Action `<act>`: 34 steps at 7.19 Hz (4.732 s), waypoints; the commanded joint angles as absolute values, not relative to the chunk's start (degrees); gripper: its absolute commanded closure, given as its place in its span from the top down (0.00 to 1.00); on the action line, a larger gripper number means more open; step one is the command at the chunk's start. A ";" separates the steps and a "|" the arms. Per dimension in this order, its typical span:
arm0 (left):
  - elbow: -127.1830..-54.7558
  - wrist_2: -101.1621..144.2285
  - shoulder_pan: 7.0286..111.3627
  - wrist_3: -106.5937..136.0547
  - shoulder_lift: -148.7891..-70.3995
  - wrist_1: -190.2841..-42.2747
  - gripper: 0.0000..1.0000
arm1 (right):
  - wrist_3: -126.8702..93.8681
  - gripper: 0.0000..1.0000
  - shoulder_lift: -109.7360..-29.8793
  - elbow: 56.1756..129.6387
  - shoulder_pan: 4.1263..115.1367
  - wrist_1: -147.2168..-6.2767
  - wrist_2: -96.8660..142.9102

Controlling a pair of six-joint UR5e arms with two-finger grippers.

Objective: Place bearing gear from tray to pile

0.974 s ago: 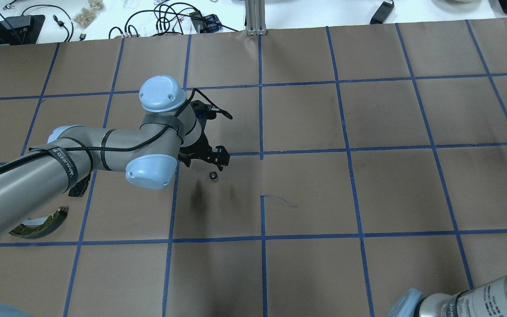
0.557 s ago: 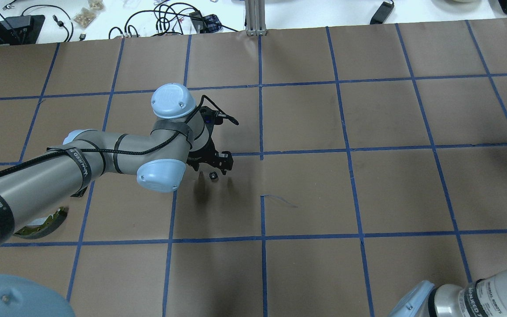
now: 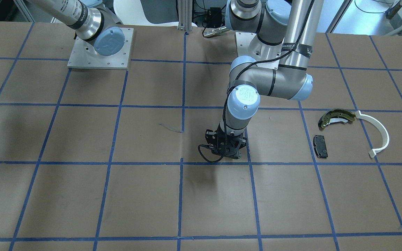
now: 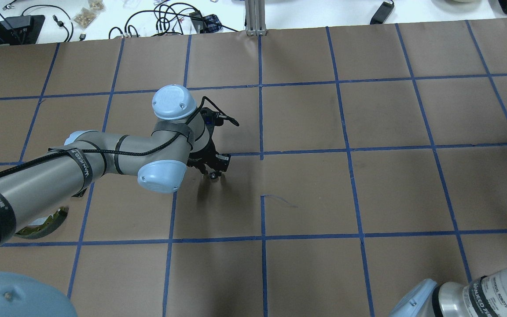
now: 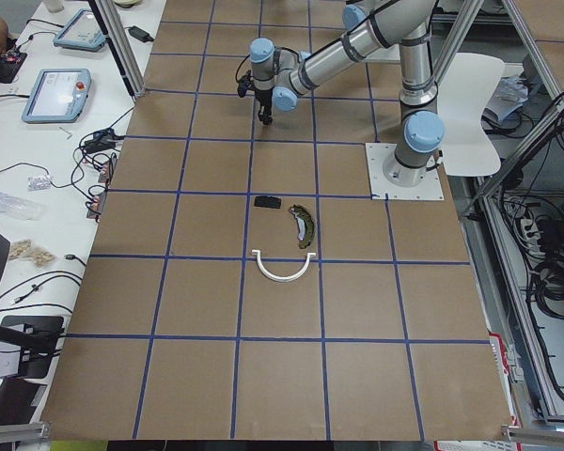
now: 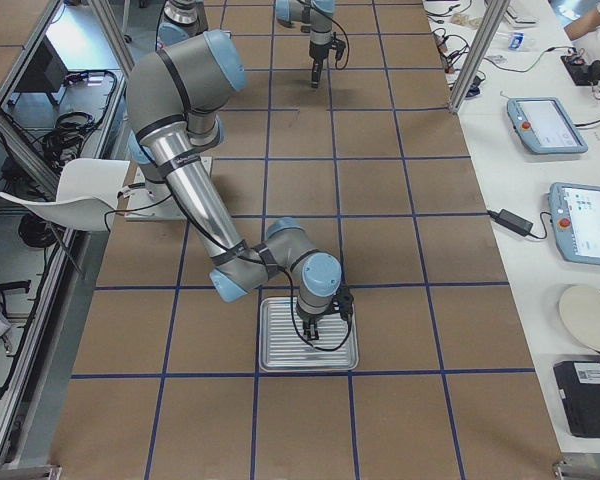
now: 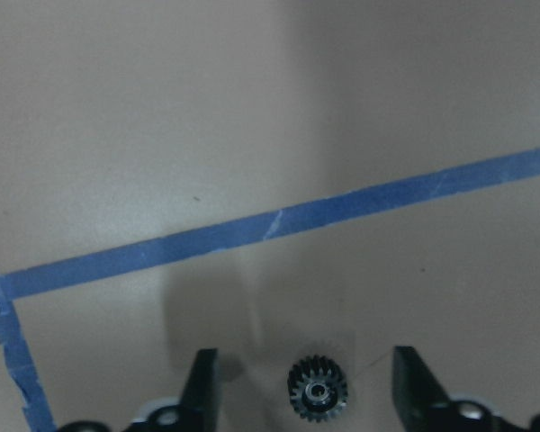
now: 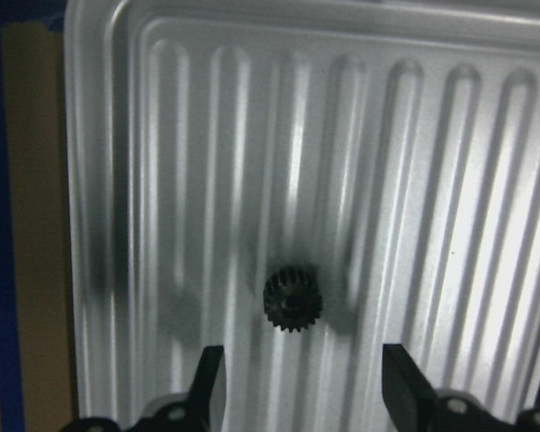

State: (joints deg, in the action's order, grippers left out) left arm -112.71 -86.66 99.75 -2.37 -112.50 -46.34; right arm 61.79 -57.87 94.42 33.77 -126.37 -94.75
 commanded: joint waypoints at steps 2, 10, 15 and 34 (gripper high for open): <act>-112.76 -87.01 99.76 -2.37 -112.50 -46.58 0.49 | 61.70 0.48 -57.49 94.39 33.84 -126.03 -94.22; -100.78 -92.72 90.22 -1.75 -107.15 -68.65 0.00 | 61.61 0.51 -56.87 94.13 34.37 -127.27 -92.20; -96.59 -96.23 67.37 -24.28 -106.43 -73.31 0.00 | 60.82 0.00 -57.21 93.87 34.45 -127.09 -92.28; -101.18 -93.34 55.62 -34.37 -114.00 -64.42 1.00 | -35.87 0.36 -61.80 94.48 120.58 -123.57 -90.98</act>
